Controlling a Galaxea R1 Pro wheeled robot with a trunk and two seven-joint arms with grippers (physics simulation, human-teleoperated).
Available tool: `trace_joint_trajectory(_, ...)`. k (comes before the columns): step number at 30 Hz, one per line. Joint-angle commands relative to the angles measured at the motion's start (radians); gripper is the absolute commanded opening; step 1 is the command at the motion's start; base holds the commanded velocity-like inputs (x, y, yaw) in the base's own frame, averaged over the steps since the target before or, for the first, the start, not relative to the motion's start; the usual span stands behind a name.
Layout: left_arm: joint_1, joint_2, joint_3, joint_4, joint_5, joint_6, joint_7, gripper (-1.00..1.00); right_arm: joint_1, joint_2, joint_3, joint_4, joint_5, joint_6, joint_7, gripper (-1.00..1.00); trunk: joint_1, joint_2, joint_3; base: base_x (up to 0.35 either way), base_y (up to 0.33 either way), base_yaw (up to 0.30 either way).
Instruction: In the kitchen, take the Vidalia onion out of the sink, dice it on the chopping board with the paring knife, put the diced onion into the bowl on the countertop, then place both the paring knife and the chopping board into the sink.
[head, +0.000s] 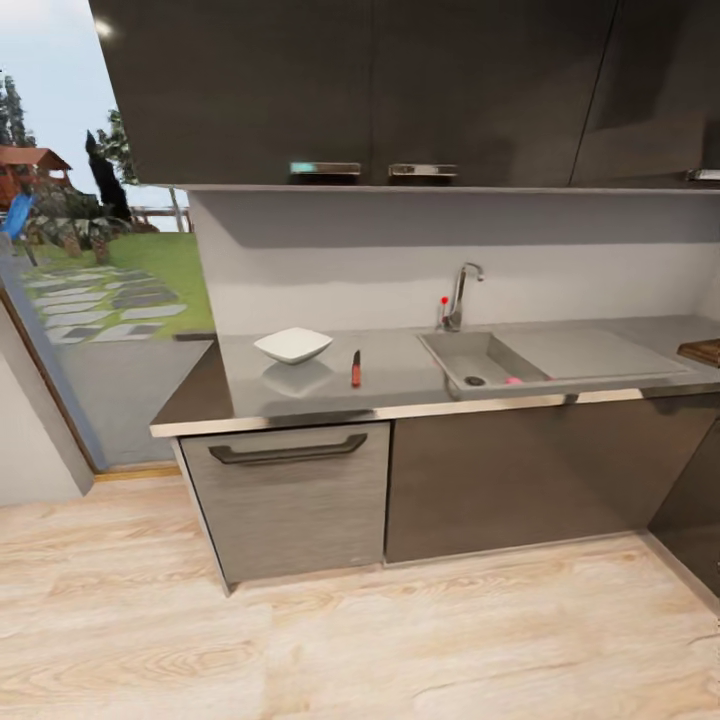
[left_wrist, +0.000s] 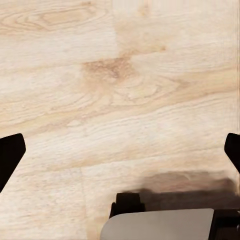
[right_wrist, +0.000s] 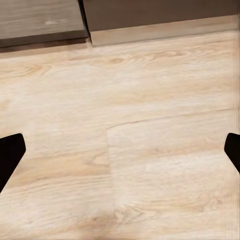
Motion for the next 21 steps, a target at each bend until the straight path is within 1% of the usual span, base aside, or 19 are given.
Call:
trace_joint_trajectory(1,0.0,0.0,0.0,-0.001,0.0,-0.002,0.0,1.0,-0.001,0.0,0.0,0.001,0.0,-0.003,-0.001,1.0,0.0,0.0,-0.001,0.124,-0.306,0.011)
trace_joint_trajectory(8,0.0,0.001,0.0,-0.001,0.001,-0.002,0.0,1.0,-0.001,0.0,0.0,0.001,0.001,-0.022,-0.001,1.0,0.0,0.0,-0.001,0.165,-0.291,0.002)
trace_joint_trajectory(12,0.0,0.001,0.0,-0.001,0.001,-0.002,0.0,1.0,-0.001,0.0,0.0,0.001,0.001,-0.024,-0.001,1.0,0.0,0.0,-0.001,0.206,-0.208,0.059)
trace_joint_trajectory(16,0.0,0.001,0.0,-0.002,0.002,-0.002,0.0,1.0,-0.001,0.0,0.0,0.001,0.001,-0.024,-0.001,1.0,0.0,0.0,-0.001,0.218,-0.083,0.163)
trace_joint_trajectory(21,0.0,0.001,0.0,-0.002,0.003,-0.002,0.0,1.0,-0.001,0.0,0.0,0.001,0.002,-0.024,-0.001,1.0,0.0,0.0,-0.001,0.221,0.018,0.18)
